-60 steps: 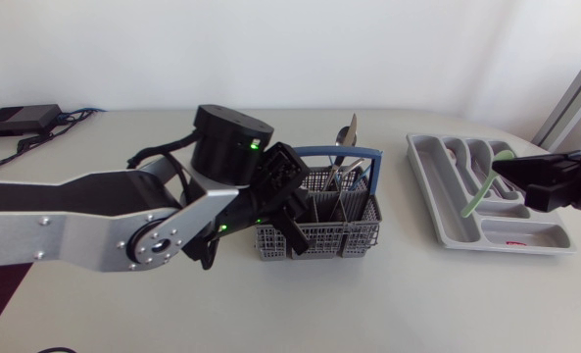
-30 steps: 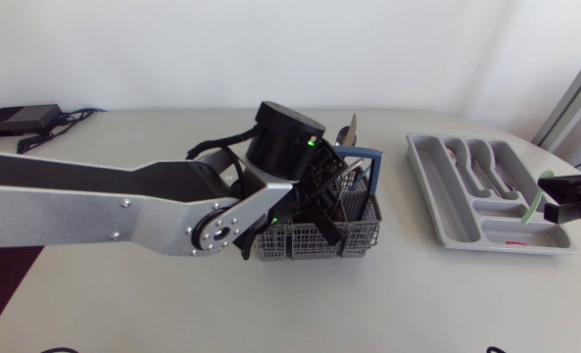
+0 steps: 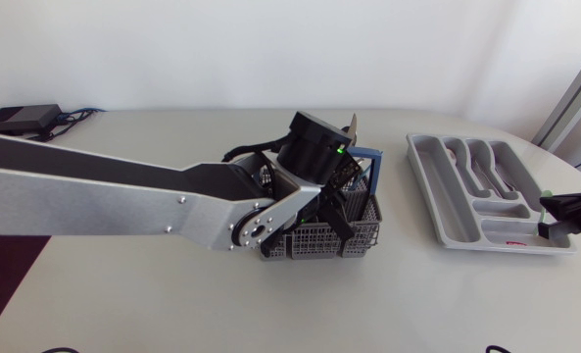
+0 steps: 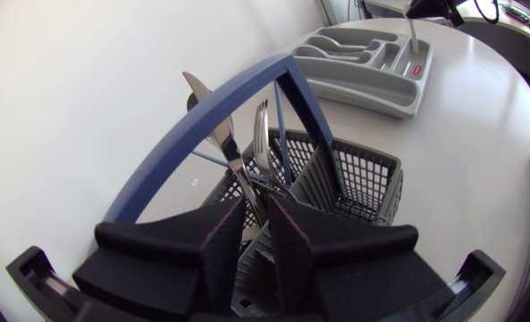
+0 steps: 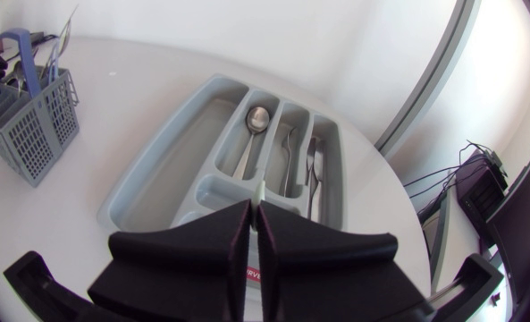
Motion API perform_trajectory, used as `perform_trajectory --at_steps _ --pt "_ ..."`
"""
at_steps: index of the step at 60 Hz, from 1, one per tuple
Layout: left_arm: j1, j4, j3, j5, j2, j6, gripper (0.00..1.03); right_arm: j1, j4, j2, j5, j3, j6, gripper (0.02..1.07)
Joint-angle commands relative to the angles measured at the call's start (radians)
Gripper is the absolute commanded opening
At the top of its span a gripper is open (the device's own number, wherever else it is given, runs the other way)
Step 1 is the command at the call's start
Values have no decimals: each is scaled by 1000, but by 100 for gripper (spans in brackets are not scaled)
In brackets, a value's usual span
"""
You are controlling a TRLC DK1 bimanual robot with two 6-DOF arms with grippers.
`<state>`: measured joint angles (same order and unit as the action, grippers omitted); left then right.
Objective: Sort the cutlery from the basket into the organizer compartments.
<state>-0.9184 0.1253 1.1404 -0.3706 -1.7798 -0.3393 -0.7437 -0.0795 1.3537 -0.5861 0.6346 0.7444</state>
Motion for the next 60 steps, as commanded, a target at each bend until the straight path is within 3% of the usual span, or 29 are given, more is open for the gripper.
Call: perform_trajectory --at_steps 1,21,37,48,60 --pt "-10 14 41 -17 -33 17 20 -8 -36 68 14 -9 53 8" --pt "-10 22 79 -65 -86 34 20 24 -204 217 121 -58 128 13" --pt "-22 83 85 -169 -112 36 20 38 -221 191 147 -79 121 70" --pt "-45 128 111 -258 -155 28 20 58 -220 124 155 -116 101 88" --pt "-50 128 167 -350 -202 14 21 70 -213 61 155 -151 89 97"
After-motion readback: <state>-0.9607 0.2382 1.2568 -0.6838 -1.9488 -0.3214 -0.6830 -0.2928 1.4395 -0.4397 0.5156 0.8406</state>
